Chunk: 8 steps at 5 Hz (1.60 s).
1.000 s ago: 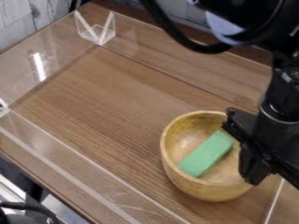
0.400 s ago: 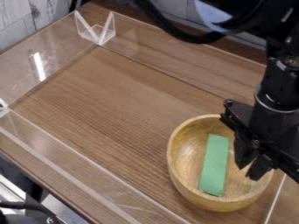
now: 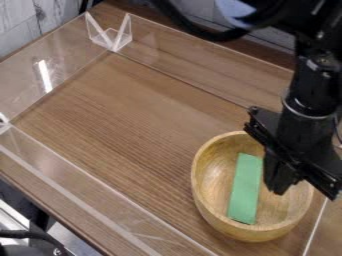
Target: Remove the green block from inside the brown bowl and put it on the table
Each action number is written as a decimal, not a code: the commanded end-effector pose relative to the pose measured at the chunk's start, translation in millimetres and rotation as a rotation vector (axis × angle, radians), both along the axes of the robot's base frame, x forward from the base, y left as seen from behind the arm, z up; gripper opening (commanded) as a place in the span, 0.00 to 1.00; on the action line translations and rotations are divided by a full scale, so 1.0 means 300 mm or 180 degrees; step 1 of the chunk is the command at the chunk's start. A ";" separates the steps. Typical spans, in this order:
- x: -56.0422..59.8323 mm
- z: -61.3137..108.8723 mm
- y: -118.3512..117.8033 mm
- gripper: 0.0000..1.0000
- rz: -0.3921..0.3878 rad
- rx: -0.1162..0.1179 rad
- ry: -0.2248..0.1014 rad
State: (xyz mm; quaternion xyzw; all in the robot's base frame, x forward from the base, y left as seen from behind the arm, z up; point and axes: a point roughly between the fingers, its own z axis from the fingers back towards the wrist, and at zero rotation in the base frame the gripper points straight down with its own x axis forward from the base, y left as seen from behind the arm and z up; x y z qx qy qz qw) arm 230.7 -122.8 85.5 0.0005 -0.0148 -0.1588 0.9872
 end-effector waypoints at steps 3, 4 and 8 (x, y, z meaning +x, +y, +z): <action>0.089 0.170 0.106 0.00 0.0054 -0.0036 -0.0288; 0.126 0.226 0.181 0.00 0.0229 -0.0001 -0.0334; 0.124 0.178 0.194 1.00 0.0080 0.0024 -0.0365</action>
